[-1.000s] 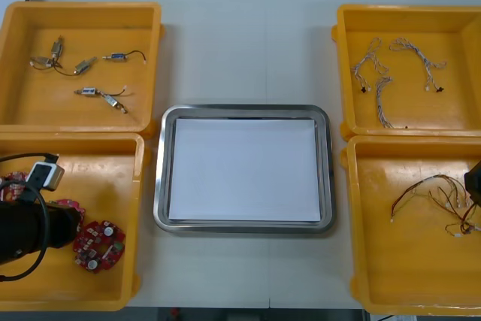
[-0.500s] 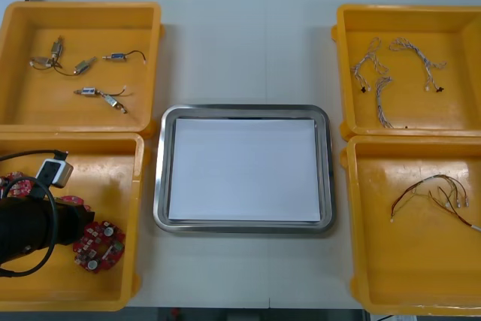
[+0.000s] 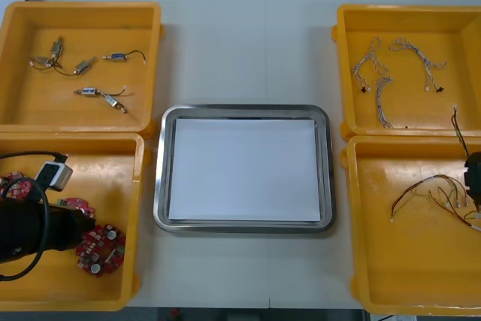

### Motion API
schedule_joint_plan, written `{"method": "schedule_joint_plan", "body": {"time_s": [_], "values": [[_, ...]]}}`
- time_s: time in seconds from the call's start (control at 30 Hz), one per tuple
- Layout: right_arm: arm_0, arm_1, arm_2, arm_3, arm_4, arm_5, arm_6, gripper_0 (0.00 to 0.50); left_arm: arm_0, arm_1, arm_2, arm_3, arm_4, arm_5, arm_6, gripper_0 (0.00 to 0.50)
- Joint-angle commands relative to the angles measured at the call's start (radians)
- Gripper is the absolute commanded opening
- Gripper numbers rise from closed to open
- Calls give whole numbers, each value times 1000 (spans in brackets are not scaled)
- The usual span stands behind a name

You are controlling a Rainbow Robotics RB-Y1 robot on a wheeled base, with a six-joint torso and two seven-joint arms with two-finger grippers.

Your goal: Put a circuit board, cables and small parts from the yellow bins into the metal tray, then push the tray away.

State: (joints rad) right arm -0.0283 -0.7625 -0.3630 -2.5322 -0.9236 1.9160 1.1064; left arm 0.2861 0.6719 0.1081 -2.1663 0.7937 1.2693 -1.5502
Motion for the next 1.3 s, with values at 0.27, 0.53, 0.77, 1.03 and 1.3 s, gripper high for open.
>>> {"method": "schedule_joint_plan", "body": {"time_s": [0.27, 0.53, 0.77, 1.03, 1.3], "values": [[-104, -121, 84, -30, -30, 4, 90, 0, -117, 57, 116, -38, 56, 202, 21, 483], [-150, -121, 99, -11, -101, 4, 124, 0, -199, 77, 139, -24, 42, 317, 104, 461], [-157, -127, 113, -11, -135, 4, 156, 0, -271, 80, 148, 57, 42, 377, 113, 461], [-157, -130, 116, -16, -165, 4, 181, 0, -329, 83, 176, 99, 30, 446, 145, 460], [-145, -141, 116, -16, -179, 4, 179, 0, -343, 89, 163, 138, -5, 443, 157, 460]]}}
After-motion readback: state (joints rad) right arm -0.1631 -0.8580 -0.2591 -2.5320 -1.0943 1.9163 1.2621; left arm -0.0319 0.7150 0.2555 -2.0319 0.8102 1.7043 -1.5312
